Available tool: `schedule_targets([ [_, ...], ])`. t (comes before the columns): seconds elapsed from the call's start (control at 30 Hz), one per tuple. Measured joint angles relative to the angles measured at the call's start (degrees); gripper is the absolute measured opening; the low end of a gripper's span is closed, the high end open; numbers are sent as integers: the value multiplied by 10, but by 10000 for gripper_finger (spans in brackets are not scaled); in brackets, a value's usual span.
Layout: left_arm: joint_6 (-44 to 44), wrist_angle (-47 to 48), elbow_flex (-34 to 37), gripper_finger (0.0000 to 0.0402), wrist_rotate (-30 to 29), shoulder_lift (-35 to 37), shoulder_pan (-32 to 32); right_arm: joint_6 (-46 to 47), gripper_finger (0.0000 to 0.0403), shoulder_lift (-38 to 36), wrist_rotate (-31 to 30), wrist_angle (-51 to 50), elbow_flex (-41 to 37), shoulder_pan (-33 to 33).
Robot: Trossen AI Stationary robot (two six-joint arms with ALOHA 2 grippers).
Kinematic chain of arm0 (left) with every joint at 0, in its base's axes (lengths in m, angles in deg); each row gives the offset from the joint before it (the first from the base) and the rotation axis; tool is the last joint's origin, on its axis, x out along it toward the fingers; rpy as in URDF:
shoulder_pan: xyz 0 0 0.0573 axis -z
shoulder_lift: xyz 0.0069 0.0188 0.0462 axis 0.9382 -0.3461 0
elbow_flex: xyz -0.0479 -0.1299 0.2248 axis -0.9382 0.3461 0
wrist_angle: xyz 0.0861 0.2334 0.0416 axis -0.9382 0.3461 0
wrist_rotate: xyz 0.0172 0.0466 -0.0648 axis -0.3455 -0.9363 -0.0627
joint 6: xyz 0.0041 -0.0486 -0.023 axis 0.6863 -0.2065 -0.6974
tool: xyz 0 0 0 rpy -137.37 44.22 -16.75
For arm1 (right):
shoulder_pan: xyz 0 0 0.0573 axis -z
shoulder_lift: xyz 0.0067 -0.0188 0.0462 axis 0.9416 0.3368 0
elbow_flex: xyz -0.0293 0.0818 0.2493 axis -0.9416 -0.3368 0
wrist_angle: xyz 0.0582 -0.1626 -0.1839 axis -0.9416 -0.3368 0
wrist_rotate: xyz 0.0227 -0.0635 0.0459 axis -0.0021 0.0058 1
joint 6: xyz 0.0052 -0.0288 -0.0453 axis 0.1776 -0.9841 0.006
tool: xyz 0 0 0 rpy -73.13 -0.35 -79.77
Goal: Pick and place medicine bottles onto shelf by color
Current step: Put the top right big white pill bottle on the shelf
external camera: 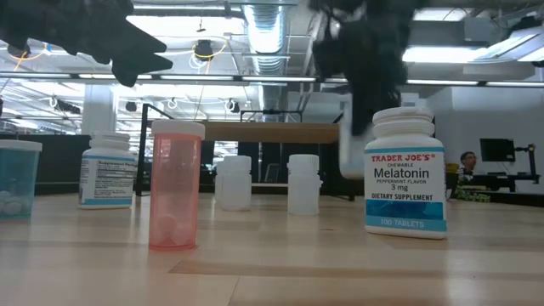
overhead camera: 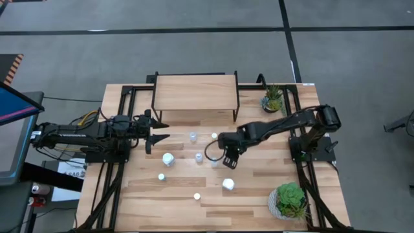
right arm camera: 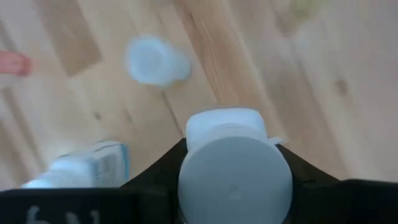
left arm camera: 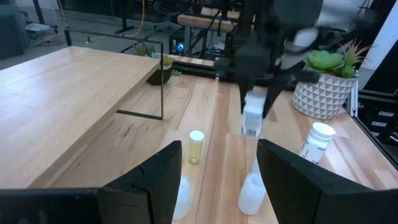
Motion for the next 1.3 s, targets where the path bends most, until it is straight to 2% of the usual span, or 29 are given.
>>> schedule_targets([
  [0.17,0,-1,0,196,0,0,0,-105,162,0,-1,-101,140,43],
  [0.3,0,-1,0,196,0,0,0,-179,162,0,-1,-150,233,102],
  [0.53,0,0,0,197,-1,0,0,-305,162,11,-3,-185,333,231],
  [0.8,0,0,0,197,-10,0,0,-427,162,108,11,-257,453,345],
  [1.07,1,0,0,197,-33,0,0,-524,162,225,13,-335,601,401],
  [1.3,3,0,0,196,-32,0,0,-570,165,268,17,-350,625,412],
])
